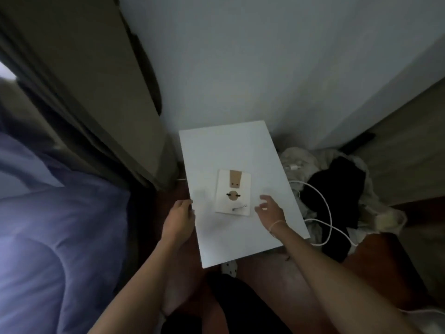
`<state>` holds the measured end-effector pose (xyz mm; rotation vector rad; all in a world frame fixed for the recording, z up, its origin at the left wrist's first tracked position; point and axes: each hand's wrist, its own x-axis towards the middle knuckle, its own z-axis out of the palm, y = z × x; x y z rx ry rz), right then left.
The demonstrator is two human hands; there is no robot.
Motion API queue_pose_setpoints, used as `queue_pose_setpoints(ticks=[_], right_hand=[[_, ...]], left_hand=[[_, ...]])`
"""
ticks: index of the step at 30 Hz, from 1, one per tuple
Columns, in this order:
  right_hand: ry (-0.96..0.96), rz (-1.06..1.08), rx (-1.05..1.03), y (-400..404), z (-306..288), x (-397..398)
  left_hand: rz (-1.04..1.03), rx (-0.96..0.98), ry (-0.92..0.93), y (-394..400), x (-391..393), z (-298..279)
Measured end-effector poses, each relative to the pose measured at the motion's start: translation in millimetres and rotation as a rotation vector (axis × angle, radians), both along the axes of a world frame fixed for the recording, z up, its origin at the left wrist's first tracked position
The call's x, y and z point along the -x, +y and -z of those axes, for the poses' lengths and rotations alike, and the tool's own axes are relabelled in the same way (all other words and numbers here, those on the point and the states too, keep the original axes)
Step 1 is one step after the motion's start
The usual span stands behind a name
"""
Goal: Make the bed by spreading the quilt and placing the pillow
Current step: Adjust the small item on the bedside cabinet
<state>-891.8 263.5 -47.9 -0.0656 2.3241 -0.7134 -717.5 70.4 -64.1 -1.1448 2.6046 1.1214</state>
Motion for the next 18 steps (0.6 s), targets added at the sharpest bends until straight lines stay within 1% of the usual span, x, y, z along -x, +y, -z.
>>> queue_pose_setpoints(ticks=[2, 5, 9, 11, 15, 18], right_hand=[[-0.053, 0.053, 0.04, -6.1, 20.4, 23.8], [-0.135, 0.143, 0.081, -18.0, 47.8, 47.0], [-0.24, 0.324, 0.117, -22.0, 77.3, 52.6], [-0.287, 0.379, 0.126, -20.6, 88.5, 48.7], [-0.291, 0.433, 0.151, -24.0, 101.2, 45.6], [-0.329, 0.472, 0.171, -27.3, 109.0, 45.3]], left_hand=[[-0.04, -0.063, 0.003, 17.6, 27.8, 17.0], [-0.078, -0.09, 0.011, 40.1, 58.9, 39.2], [-0.121, -0.127, -0.074, 64.9, 79.2, 64.7], [-0.14, -0.144, -0.108, 73.9, 83.6, 71.2], [-0.145, -0.166, -0.138, 84.8, 92.0, 78.6], [-0.262, -0.222, -0.091, 88.1, 103.1, 76.3]])
